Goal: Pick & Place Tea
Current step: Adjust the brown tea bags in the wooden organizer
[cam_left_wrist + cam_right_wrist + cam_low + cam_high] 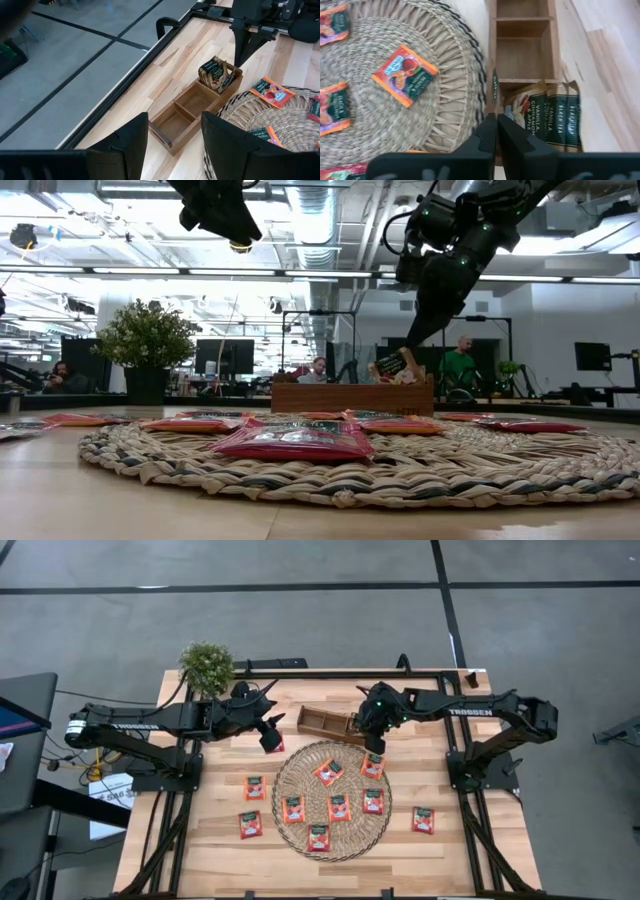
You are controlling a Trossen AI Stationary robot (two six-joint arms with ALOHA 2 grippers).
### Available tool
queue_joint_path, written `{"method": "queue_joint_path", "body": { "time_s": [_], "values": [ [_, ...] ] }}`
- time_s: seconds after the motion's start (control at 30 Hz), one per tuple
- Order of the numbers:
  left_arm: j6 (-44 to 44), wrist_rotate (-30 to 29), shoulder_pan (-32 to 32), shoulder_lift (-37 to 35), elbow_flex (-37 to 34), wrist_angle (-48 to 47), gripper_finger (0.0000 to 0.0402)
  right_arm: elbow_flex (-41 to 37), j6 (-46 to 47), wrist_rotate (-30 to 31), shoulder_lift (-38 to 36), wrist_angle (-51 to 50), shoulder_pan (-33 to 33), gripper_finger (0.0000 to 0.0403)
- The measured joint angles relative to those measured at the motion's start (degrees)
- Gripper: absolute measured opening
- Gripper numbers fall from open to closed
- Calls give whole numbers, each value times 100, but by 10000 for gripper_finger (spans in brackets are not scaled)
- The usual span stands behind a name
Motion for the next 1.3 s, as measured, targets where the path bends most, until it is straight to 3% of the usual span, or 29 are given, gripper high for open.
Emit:
{"method": "queue_joint_path", "body": {
  "time_s": [0.5,1.3],
  "values": [
    [0,0,-2,-1,0,0,177,0,63,349,0,2,0,0],
    [111,0,0,-2,2,0,177,2,627,370,-9,140,-13,0]
  ]
}}
